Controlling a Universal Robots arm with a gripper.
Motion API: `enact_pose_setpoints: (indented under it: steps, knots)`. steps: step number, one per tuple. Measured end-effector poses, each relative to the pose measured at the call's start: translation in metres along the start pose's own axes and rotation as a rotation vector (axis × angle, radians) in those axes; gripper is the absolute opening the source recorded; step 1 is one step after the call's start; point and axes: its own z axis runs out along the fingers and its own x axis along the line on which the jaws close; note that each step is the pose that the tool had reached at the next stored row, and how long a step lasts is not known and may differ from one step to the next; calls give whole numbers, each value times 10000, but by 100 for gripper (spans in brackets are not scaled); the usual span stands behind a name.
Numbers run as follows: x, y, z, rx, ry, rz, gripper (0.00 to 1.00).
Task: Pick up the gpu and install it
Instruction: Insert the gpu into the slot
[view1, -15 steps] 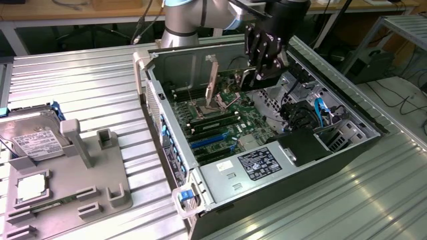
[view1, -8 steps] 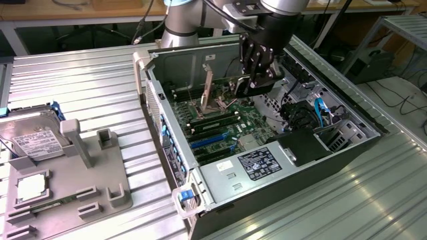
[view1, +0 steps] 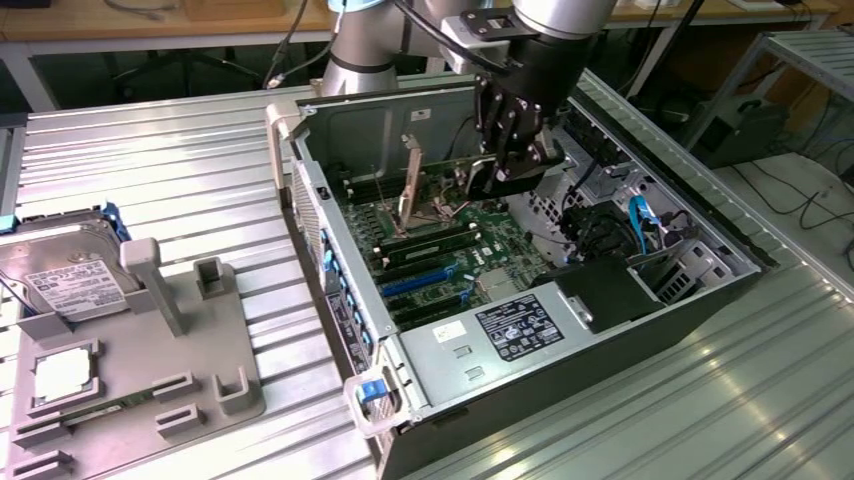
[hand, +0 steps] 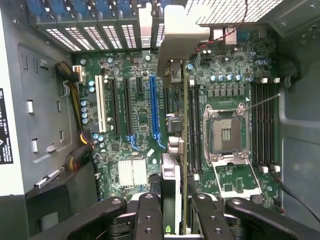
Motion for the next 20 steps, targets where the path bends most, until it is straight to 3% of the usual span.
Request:
enact_pose_setpoints:
  steps: [5, 11, 12, 17, 20]
  knots:
    - [1, 1, 19, -38, 1, 2, 28]
    - [3, 6, 56, -178, 10, 8, 28]
    - [4, 7, 66, -232, 15, 11, 28]
    - [5, 8, 95, -375, 22, 18, 28]
    - [5, 19, 101, -399, 25, -18, 28]
